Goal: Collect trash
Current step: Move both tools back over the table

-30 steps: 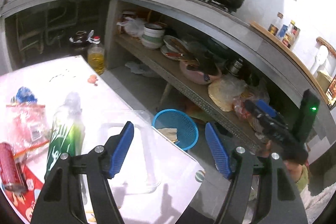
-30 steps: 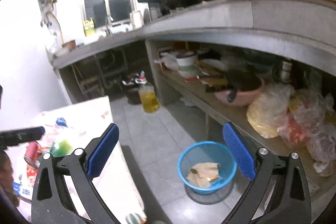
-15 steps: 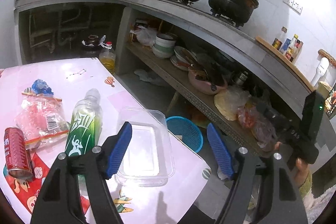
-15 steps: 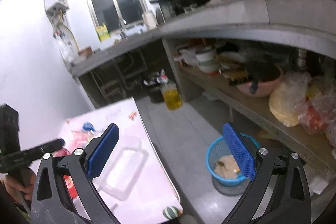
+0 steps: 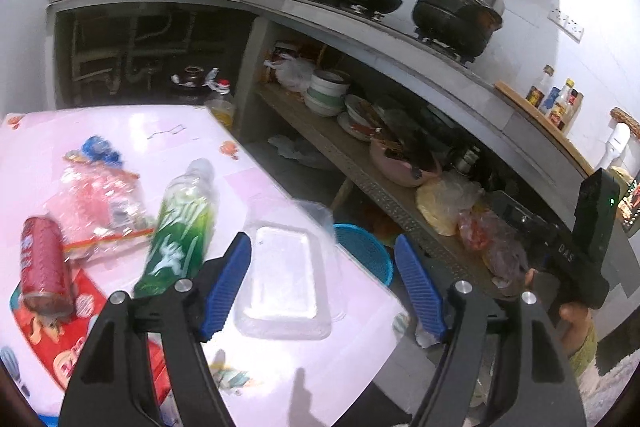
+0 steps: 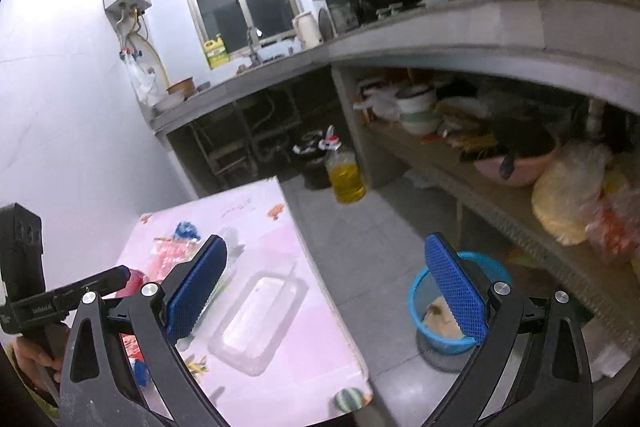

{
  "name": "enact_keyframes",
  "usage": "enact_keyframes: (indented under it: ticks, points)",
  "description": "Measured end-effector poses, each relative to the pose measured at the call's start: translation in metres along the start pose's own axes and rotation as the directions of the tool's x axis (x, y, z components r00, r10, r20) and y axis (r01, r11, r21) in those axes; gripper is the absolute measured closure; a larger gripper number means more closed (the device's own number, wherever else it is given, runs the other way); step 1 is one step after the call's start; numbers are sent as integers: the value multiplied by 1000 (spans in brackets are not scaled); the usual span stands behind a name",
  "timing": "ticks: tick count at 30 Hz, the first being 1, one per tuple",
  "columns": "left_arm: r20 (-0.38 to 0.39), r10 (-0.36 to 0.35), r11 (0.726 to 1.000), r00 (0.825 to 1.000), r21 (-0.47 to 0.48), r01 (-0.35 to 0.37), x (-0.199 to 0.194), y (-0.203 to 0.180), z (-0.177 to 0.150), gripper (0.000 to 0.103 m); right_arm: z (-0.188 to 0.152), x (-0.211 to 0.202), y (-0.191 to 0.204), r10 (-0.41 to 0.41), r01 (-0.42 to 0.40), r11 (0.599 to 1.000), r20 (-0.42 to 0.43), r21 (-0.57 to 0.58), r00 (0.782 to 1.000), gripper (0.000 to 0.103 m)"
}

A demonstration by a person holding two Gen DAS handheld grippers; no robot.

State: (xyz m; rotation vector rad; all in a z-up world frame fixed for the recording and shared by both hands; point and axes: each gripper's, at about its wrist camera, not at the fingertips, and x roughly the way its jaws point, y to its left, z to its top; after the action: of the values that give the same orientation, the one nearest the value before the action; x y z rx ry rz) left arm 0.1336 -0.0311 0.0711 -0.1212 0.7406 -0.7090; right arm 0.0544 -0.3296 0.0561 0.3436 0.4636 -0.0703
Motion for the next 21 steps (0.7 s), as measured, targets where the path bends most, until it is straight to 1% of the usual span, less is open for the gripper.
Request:
enact_keyframes:
  ticks: [5,8,11,13,15,17,19,21]
  points:
    - [-12,62,997,998,-46,-62,-14,20,-19,31,-13,18,12,43,-45,999,-70,-19,997,8]
    - [-6,85,993,996,-79,-85,-22,31,-28,31,-18,27,24,44,-51,996,-95,-72,995,8]
    - [2,100,990,995,-99,-100,-27,38,-37,31,-27,39,38,30,-50,991,-159,-124,987,8]
    - [1,106,989,994,-104,-105,-27,41,-43,31,-33,52,45,30,-62,989,-224,-137,974,8]
    - [-2,104,988,995,-110,-104,-27,44,-48,31,-45,67,49,30,-73,988,-296,-134,955,8]
    - [-8,96,988,995,-121,-96,-25,46,-52,31,-59,77,54,32,-88,985,-350,-145,936,8]
    - [-15,88,988,996,-130,-89,-24,46,-55,31,-75,81,61,33,-114,977,-400,-179,916,8]
    - [-19,81,988,997,-130,-82,-23,45,-57,31,-88,80,67,35,-138,968,-431,-208,902,8]
